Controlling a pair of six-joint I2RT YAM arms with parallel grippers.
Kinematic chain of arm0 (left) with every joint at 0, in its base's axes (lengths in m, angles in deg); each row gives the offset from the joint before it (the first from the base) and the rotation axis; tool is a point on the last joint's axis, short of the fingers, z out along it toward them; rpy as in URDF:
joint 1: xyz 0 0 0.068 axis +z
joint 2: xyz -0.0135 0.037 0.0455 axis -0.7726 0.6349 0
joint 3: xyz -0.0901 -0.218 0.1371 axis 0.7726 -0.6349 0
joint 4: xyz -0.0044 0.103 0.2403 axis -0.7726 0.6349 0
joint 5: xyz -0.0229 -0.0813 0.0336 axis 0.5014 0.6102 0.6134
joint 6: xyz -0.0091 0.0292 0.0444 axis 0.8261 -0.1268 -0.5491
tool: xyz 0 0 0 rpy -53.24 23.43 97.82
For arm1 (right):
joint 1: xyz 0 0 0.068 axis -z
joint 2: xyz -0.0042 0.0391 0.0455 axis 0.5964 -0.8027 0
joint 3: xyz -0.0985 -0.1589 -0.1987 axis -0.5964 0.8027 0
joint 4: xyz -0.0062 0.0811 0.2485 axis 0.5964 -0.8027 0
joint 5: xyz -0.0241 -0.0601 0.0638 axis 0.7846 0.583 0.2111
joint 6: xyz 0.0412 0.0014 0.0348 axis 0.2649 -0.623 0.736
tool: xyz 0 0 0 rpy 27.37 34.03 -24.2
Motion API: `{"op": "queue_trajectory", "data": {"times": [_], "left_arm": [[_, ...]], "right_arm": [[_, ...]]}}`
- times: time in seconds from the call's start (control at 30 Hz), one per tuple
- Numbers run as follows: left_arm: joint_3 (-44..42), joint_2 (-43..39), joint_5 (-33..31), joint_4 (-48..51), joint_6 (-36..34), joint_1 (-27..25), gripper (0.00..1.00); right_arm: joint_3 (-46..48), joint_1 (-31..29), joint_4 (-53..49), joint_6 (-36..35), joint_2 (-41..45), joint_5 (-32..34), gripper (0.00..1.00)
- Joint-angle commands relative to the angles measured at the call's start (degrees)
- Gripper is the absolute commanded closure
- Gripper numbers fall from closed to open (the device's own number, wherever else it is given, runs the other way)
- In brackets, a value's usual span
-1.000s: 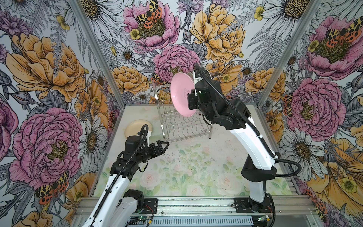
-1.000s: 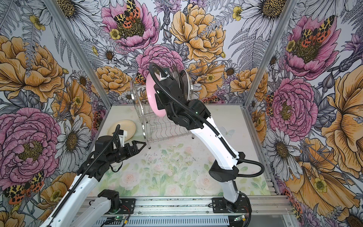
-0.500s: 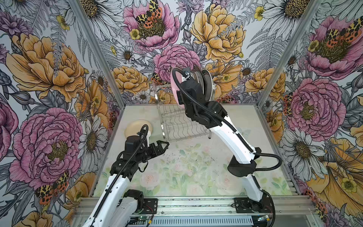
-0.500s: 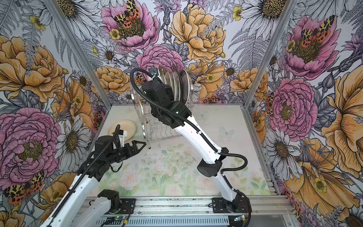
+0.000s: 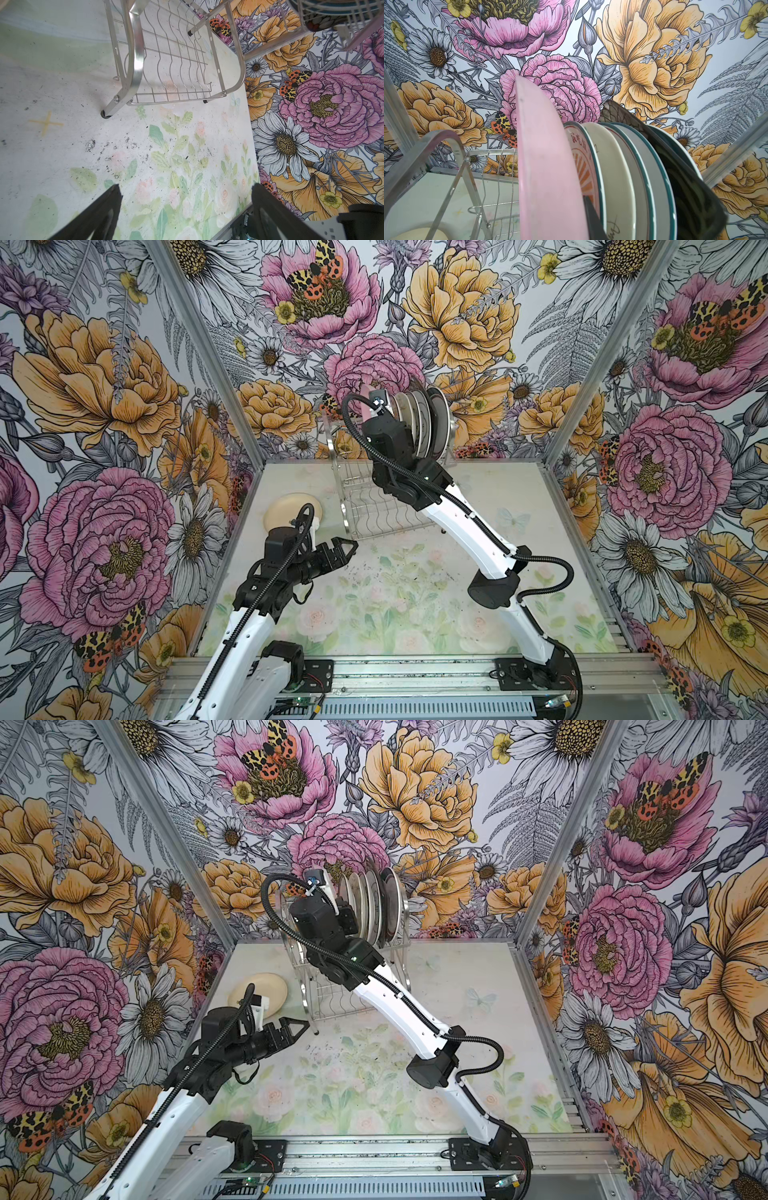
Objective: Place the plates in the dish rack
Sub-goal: 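Lower the pink plate into the rack slot in front of the sunburst plate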
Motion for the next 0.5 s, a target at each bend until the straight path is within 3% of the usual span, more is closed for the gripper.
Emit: {"op": "queue_trajectory", "data": {"times": [0.0,0.47], "left_arm": [[-0.9,-0.3,-0.6,0.0,-1.6,0.0,0.02],[-1.0,-0.4,-0.5,0.0,-1.8,0.2,0.02]], "right_arm": [[-0.6,0.6,3.2,-0.1,-1.0,2.2,1.00],[2.8,1.7,3.2,3.3,-2.3,1.8,1.00]]}}
